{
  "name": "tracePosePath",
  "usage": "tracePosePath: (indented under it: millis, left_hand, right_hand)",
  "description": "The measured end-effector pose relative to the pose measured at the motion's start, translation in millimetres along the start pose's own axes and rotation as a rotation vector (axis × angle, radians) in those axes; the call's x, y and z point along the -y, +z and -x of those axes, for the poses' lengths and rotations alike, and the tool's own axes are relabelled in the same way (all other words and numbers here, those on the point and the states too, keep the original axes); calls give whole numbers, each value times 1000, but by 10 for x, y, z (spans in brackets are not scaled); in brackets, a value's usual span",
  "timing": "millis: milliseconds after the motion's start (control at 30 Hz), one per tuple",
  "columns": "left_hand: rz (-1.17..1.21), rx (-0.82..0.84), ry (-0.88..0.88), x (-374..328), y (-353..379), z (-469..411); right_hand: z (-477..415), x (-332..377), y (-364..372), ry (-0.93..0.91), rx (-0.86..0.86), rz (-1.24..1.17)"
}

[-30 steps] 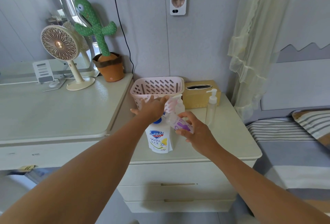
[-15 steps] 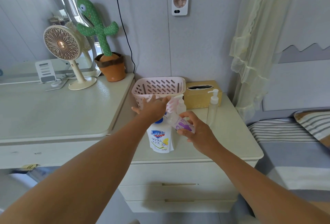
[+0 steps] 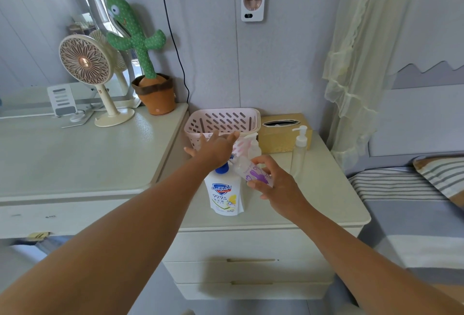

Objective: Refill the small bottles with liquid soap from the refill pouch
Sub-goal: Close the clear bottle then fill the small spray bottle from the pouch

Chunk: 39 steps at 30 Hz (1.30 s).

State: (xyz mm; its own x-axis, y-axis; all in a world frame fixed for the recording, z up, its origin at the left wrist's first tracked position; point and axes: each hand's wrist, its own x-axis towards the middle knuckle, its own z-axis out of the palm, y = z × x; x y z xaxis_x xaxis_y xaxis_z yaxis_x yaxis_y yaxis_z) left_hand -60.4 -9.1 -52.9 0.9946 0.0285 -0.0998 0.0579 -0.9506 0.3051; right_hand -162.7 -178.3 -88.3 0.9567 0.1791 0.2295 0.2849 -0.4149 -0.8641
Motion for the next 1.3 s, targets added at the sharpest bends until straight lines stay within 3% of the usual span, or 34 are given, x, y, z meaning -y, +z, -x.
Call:
tracePosePath:
  millis: [1300]
  left_hand:
    - [51,10,4,-11,44,-38]
  right_hand:
    - [0,-17,-23,21,7,-1]
